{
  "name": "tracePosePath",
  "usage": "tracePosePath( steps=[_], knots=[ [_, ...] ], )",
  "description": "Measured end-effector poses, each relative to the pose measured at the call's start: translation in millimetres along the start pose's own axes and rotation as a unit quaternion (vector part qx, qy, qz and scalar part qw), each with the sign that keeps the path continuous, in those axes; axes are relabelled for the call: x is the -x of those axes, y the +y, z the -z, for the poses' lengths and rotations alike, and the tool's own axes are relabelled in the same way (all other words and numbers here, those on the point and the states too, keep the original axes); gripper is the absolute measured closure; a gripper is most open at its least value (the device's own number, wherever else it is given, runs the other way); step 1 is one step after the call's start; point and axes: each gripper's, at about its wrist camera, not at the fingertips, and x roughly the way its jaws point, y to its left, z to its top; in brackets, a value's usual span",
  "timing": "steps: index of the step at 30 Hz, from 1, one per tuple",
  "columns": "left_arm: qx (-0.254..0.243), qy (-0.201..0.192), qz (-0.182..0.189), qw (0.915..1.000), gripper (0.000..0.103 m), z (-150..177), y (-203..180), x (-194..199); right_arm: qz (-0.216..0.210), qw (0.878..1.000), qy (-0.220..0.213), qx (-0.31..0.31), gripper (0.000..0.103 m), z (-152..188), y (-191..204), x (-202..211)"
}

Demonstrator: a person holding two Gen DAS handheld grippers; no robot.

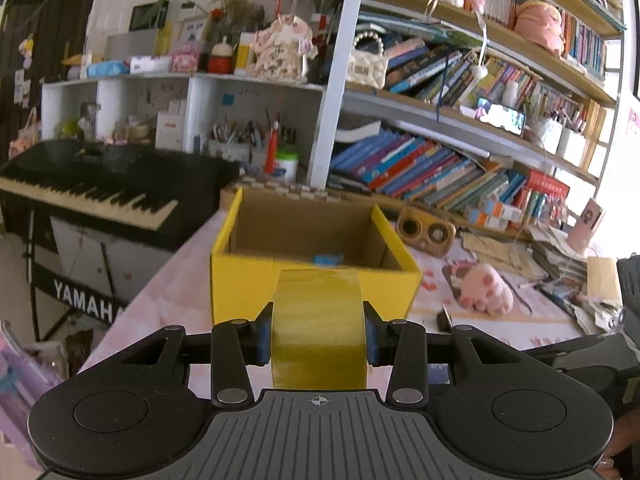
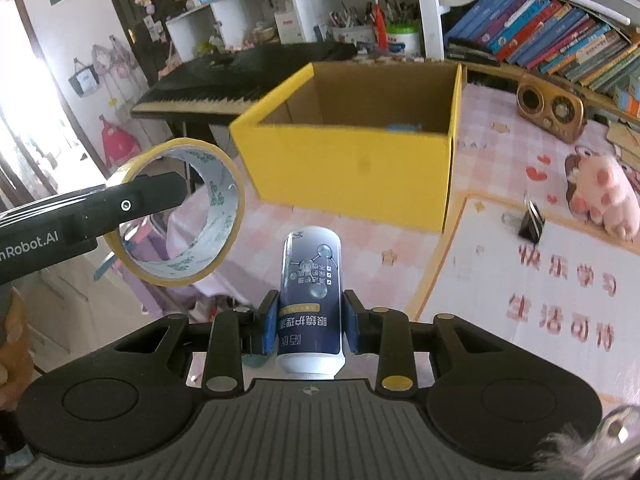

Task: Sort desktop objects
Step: 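Lift the spray bottle and tape roll and carry them toward the yellow box, then lower the spray bottle with the right gripper while the left gripper lowers the tape roll into the box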

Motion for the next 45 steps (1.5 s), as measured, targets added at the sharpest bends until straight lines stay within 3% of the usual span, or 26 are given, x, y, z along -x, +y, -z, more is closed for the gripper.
tracePosePath(
  steps=[7,13,25,34,45],
  knots=[
    [-0.024,-0.039,-0.009,0.9989,0.063,-32,-9,-28,-0.010,1.000,-0.029,0.006,0.073,-45,-18,-5],
    [-0.014,-0.049,-0.009,0.9986,0.063,-57,-9,-60,-0.009,0.998,-0.051,0.023,0.073,-84,-36,-15],
    [-0.019,-0.042,-0.041,0.9981,0.063,-86,-5,-127,-0.003,0.997,-0.064,0.035,0.073,-143,-77,-52],
    [-0.036,0.006,-0.055,0.9978,0.063,-82,-1,-175,0.000,0.997,-0.048,0.061,0.073,-171,-91,-89],
    [-0.054,0.091,-0.059,0.9926,0.063,-59,0,-217,0.009,0.992,0.022,0.125,0.073,-184,-97,-153]
  ],
)
